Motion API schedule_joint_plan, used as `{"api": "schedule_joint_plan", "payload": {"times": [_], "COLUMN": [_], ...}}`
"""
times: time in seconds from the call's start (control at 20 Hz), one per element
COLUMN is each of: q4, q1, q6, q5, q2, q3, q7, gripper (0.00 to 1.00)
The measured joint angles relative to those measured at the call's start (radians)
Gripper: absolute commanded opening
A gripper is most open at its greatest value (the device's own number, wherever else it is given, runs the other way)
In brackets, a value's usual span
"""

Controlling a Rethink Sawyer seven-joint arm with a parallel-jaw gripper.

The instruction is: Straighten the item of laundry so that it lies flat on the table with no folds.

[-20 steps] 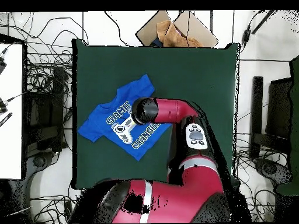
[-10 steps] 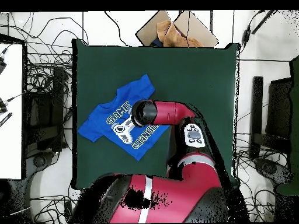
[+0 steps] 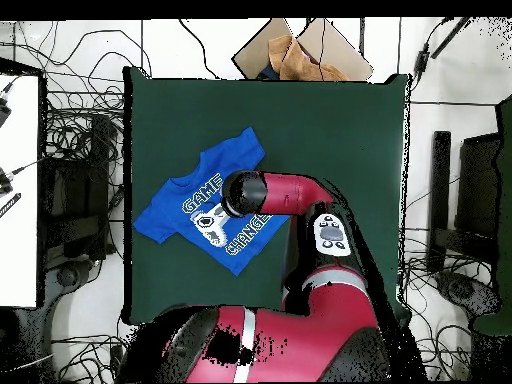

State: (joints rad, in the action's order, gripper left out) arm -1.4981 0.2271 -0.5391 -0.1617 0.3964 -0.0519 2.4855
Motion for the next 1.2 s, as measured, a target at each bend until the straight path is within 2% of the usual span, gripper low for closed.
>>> {"api": "schedule_joint_plan", "payload": {"times": [0.6,1.0,1.2], "q4": [-0.034,-0.03,-0.013], "q1": [0.009,-0.035,-0.091], "q6": [0.002,0.047,0.116], "q5": [0.024,0.024,0.025], "q2": [0.07,0.029,-0.034], "q3": [0.01,0.047,0.106], "q7": [0.0,0.0,0.0], "gripper": [0.0,0.0,0.0]}}
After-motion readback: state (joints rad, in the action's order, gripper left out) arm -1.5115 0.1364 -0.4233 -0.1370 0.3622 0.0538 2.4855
